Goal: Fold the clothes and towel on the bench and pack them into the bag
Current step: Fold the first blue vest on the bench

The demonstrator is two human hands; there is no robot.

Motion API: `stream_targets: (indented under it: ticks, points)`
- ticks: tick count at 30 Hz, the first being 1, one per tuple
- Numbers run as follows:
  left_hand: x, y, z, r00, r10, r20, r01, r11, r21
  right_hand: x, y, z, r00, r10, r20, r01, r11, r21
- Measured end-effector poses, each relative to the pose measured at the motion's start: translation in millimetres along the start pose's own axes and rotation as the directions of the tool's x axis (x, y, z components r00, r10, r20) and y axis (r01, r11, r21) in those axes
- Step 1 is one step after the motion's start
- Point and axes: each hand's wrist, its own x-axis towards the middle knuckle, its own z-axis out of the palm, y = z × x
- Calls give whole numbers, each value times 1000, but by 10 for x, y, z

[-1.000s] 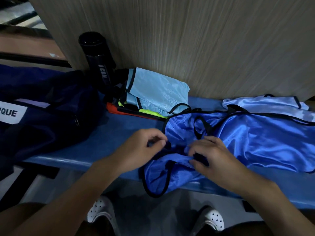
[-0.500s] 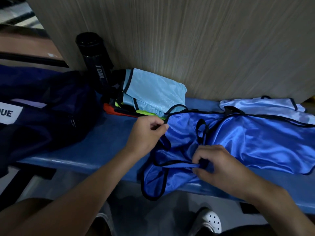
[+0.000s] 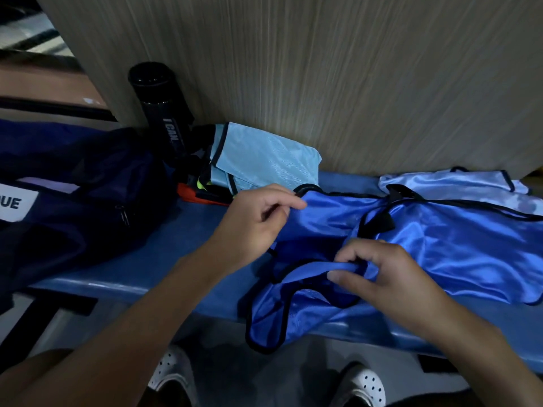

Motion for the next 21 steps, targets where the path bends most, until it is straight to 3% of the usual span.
stream_targets:
  ticks: [2,5,9,15,21]
  points:
    - [-30,49,16,994,-38,106,50,993,-111,36,12,7,996,12,-88,-10,999,31]
    - [-77,64,63,981,-56,185,77,991,-109,96,2,14,985,6,-172,4,998,61]
    - [-99,47,126,990,-74,119,88,989,-117,142,-23,33,980,-9,-198,23,997,67]
    - [-135,81,204,989,-69,131,85,989,-118,133,15,62,975,-12,-223,18,1000,25]
    - [-125,70,241,995,-102,-5,100,984,-150,88,66,50,957,22,-290,-27,1000,-15]
